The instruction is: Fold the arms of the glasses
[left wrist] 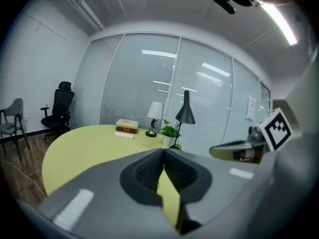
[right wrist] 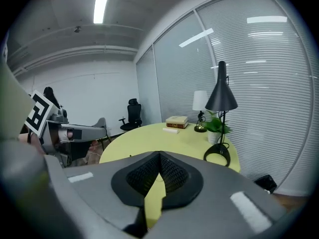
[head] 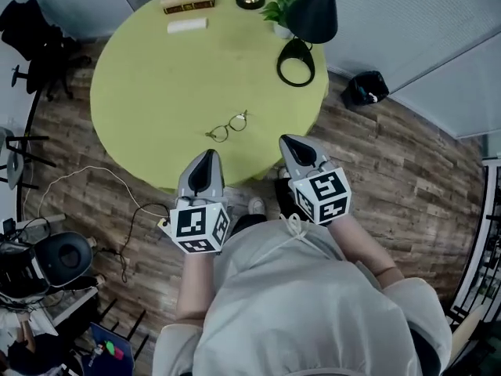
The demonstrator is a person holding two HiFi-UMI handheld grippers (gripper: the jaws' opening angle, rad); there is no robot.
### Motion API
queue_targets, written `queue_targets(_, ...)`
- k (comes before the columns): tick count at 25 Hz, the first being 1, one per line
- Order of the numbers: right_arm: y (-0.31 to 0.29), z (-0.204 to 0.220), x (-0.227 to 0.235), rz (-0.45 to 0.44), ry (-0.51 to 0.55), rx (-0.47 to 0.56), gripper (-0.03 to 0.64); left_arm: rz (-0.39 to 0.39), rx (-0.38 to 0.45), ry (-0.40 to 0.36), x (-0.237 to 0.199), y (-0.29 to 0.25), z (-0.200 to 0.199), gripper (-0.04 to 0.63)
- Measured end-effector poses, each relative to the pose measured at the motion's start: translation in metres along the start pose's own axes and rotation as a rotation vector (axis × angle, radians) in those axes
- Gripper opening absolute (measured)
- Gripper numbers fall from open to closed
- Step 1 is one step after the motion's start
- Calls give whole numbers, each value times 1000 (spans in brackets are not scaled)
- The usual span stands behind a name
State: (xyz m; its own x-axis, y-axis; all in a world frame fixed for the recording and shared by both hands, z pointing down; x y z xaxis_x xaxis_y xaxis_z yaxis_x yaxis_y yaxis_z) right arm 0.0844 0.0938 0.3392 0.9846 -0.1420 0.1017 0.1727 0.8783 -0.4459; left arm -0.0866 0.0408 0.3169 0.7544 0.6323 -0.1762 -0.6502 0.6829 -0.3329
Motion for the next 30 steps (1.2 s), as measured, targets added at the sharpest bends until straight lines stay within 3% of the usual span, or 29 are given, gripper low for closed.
queue_targets(8, -64, -21, 9, -174, 104, -61, -2, -214, 18, 68, -40, -9, -5, 6)
queue_targets(16, -125, -15, 32, -313, 251, -204, -2, -362, -17, 154, -59, -36, 12, 6)
queue_targets(22, -163, 20, 45, -414, 340, -327, -2, -404, -78, 210, -66, -62, 47, 6)
queue_targets(26, -184, 50, 44, -515, 492, -424, 0, -406, -100, 212, -72, -72, 65, 6)
queue_targets(27, -189, 59, 43, -536, 530, -454, 10, -413, -105, 219, -74, -72, 69, 6)
queue_targets(28, -194, 67, 42, -556, 562, -481, 90, -421, -109, 229, -77, -72, 74, 6)
queue_targets(29, -199, 74, 42, -576, 588, -499, 128, -429, -113, 242, -80, -72, 78, 6)
queue_targets(30, -204, 79, 42, -594, 612, -505, 124, -437, -117, 253, -82, -72, 83, 6)
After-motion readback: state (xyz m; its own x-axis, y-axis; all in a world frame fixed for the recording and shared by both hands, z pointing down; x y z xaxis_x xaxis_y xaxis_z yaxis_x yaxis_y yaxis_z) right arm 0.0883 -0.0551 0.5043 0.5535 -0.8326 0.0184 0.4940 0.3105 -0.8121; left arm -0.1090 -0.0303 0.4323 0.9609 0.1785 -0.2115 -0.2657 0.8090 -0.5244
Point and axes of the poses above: the fingertips, and each gripper's own axes: y backward along the fingers, x to its right, z out of its underside, the point moved 3 cm from there along y, backward along the fingers, and after that the axes turned 1 degree about -z, right-handed, at the moved point
